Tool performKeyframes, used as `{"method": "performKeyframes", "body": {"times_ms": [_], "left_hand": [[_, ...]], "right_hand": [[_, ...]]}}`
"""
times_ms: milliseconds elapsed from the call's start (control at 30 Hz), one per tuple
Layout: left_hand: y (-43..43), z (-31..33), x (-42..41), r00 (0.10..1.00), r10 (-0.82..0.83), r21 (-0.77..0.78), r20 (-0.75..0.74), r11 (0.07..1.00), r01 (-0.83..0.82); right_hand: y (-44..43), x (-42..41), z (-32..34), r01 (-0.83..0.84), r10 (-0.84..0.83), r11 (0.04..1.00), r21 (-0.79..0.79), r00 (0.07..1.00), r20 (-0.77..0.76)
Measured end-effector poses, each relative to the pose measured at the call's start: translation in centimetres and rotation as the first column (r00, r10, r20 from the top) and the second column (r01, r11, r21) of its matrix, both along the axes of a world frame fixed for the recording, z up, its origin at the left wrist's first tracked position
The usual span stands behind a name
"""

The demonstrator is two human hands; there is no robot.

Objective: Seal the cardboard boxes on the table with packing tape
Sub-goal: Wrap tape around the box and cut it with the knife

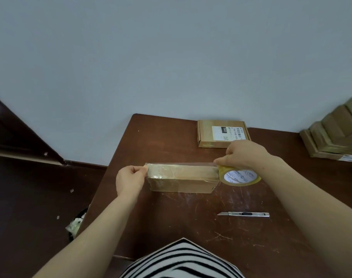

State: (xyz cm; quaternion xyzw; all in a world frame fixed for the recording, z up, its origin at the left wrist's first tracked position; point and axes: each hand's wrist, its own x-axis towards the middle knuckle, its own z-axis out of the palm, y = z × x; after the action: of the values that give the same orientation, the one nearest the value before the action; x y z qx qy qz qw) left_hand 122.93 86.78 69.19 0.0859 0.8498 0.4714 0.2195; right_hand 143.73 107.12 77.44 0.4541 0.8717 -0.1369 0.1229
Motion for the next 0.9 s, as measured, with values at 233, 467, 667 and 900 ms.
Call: {"method": "performKeyframes", "body": {"times_ms": [233, 467, 667, 900], "left_hand": [[0.0, -0.6, 0.2, 0.995, 0.019, 0.042, 0.1, 0.999, -0.024], [0.6, -1.0, 0.6, 0.994, -0.045, -0.023, 0.097, 0.999, 0.047], [1.1, -0.8, 1.4, 0.992, -0.123, -0.065, -0.019, 0.99, 0.122], [0.0, -0.8, 1.1, 0.825, -0.303, -0.206, -0.478, 0.951, 0.23]], "right_hand": [[-0.3, -0.6, -0.5, 0.007, -0.009, 0.999, 0.034, 0.999, 0.04], [-0.4, -0.8, -0.7, -0.015, 0.01, 0.997, 0.074, 0.998, 0.062], [-0.5, -1.0, -0.8, -0.034, 0.028, 0.996, 0.082, 0.997, 0.072], [-0.4, -1.1, -0.9, -0.023, 0.018, 0.997, 0.068, 0.997, 0.07]]}}
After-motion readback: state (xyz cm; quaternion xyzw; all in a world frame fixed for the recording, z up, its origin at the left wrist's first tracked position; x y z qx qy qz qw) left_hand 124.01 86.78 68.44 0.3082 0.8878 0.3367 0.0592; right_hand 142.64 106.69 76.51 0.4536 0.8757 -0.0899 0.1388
